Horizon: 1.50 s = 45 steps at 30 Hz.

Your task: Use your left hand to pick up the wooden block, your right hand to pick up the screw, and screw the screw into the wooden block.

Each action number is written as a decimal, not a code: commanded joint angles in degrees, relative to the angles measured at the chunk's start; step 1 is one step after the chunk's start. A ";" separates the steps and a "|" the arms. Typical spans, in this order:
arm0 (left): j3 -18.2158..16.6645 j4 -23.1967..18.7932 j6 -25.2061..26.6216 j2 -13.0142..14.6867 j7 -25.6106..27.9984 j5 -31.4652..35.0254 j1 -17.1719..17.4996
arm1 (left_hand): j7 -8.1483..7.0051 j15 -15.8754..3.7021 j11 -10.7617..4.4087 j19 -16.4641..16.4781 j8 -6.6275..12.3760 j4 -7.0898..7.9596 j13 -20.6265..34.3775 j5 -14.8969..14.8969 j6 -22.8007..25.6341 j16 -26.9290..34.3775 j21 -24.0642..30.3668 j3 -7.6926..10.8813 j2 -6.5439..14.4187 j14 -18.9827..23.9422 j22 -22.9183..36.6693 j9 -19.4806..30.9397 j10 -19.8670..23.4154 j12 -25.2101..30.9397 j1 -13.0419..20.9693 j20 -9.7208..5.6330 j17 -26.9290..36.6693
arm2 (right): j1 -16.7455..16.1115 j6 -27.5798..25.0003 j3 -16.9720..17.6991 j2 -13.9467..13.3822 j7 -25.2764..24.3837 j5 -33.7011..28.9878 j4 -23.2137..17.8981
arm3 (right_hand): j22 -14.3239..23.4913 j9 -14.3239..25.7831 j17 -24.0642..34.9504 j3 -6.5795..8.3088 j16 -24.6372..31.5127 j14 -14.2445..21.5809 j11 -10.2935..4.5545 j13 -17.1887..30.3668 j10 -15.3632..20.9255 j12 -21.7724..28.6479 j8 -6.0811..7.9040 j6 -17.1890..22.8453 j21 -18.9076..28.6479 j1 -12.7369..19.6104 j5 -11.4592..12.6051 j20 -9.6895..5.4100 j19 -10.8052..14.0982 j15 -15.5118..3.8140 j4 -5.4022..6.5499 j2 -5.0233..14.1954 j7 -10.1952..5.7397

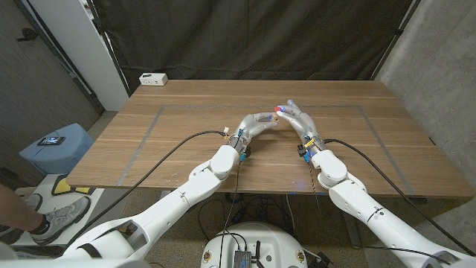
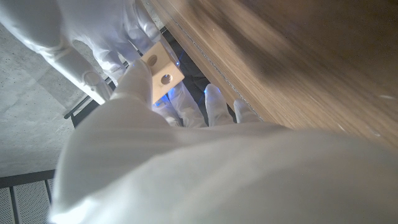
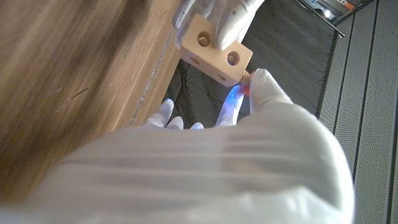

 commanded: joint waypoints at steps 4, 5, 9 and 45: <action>-0.05 -0.28 0.04 0.11 -0.05 -0.03 0.19 | 0.28 -5.42 -0.05 0.33 0.30 0.31 0.11 0.16 0.32 0.17 0.45 0.04 0.43 0.32 0.09 0.32 0.24 -0.13 0.17 0.19 0.10 | -0.32 0.04 0.15 -0.34 0.50 0.37 -0.35 | 0.12 -0.25 0.28 -0.46 -0.13 -0.51 -0.10 0.15 -0.82 -0.14 -0.49 -0.96 -0.12 -0.58 -0.14 0.11 -0.32 0.22 0.01 0.04 0.09; -0.03 -0.26 0.03 0.11 -0.01 0.03 0.17 | 0.33 -5.41 -0.05 0.32 0.28 0.30 0.11 0.16 0.27 0.17 0.44 0.03 0.42 0.32 0.09 0.32 0.23 -0.13 0.17 0.25 0.10 | -0.34 0.08 0.17 -0.35 0.60 0.47 -0.35 | 0.12 -0.31 0.28 -0.48 -0.16 -0.62 -0.12 0.15 -0.89 -0.15 -0.58 -1.11 -0.14 -0.63 -0.15 0.13 -0.39 0.27 0.02 0.04 0.07; -0.04 -0.29 0.04 0.10 0.01 0.05 0.18 | 0.31 -5.39 -0.05 0.31 0.29 0.30 0.12 0.16 0.28 0.16 0.44 0.02 0.46 0.30 0.09 0.32 0.22 -0.14 0.17 0.21 0.10 | -0.28 0.26 0.12 -0.51 1.08 0.58 -0.28 | 0.12 -0.60 0.28 -0.62 -0.21 -0.88 0.09 0.16 -1.32 -0.20 -1.08 -1.94 -0.15 -0.92 -0.19 0.35 -0.58 0.38 0.10 -0.03 0.22; 0.04 -0.28 -0.08 0.14 0.13 0.47 0.03 | 0.31 -5.40 -0.05 0.23 0.26 0.22 0.18 0.18 0.10 0.08 0.38 -0.14 0.46 0.22 0.09 0.31 0.20 -0.16 0.23 0.20 0.07 | 0.60 -1.84 0.49 -4.26 5.26 1.62 -2.11 | 0.13 -3.30 0.26 -2.85 -0.72 -5.02 1.31 0.16 -6.76 -0.29 -7.01 -12.05 -0.48 -6.50 -0.37 1.53 -4.56 1.91 1.53 -1.05 1.70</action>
